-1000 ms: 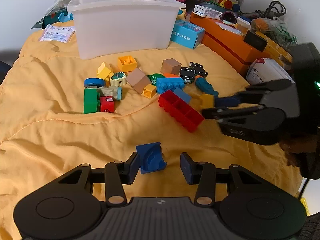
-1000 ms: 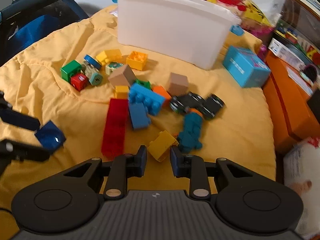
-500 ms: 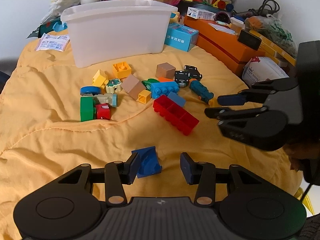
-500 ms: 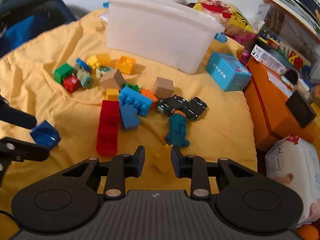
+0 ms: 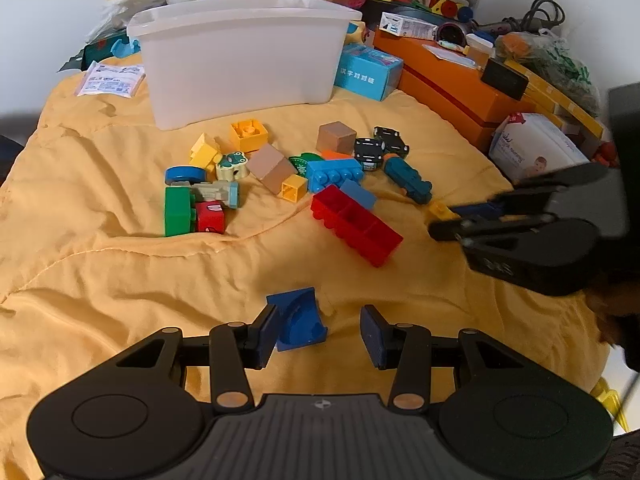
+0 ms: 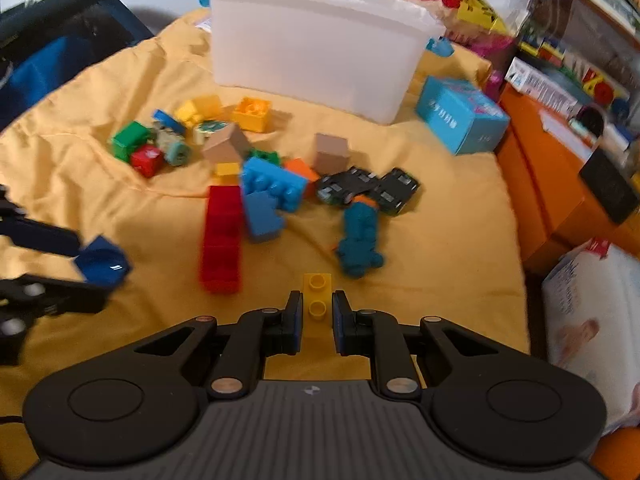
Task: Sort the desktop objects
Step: 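Carry both bricks over the white bin and open both grippers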
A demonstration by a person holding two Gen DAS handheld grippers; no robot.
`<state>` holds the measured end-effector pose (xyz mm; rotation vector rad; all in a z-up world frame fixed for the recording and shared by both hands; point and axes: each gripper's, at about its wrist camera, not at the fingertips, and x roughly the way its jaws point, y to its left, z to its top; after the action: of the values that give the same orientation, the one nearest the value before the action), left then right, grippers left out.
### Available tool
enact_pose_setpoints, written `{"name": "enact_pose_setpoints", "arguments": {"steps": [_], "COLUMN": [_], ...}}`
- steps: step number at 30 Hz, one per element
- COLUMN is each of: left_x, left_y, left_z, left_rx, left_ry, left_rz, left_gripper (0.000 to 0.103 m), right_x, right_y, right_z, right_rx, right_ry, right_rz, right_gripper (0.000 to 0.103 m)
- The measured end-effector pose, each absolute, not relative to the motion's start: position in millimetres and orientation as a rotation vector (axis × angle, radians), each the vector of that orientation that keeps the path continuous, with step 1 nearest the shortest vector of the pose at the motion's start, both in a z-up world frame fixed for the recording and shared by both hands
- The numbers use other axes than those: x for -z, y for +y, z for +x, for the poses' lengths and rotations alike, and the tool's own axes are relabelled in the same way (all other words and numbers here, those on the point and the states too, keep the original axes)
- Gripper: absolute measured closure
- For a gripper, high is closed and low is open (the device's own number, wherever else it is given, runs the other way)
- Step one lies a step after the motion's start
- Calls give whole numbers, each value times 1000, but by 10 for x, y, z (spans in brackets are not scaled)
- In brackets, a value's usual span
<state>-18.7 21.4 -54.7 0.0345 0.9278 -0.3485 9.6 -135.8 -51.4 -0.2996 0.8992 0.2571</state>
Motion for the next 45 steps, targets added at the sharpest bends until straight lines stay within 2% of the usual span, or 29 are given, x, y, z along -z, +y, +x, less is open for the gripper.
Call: {"name": "enact_pose_setpoints", "arguments": {"steps": [7,10,17,19,20,21,23,24,30,35,45], "left_x": [571,585,776,789,781,776,776,777,636,380,-353], "left_y": [218,215,129,145,159,168,157,146,160,222,347], "left_z": [-161,-143,-171,-189,-186,-178,-163,-160,-145,82,1149], "left_rx": [312,297,277,289,299,311,325,333,351,326,226], "left_ry": [933,933,935,918,912,913,922,927,898,813,528], "left_rz": [37,41,146,147,138,127,129,133,109,98,82], "left_gripper": [55,51,49,52,64,66,66,66,66,66,66], "right_x": [649,639,615,621,625,630,636,637,577,409,-327], "right_y": [-1364,-1371,-1427,-1440,-1442,-1441,-1438,-1438,-1439,-1442,-1284], "right_z": [-13,-21,-33,-37,-40,-40,-33,-30,-9,175,1125], "right_rx": [-304,-309,-309,-312,-313,-315,-320,-326,-343,-331,-272], "right_ry": [956,959,961,958,954,953,953,951,939,871,512], "right_rz": [-272,-265,-245,-243,-243,-245,-249,-250,-252,-238,-175], "right_gripper": [86,85,80,80,80,80,81,86,86,86,86]}}
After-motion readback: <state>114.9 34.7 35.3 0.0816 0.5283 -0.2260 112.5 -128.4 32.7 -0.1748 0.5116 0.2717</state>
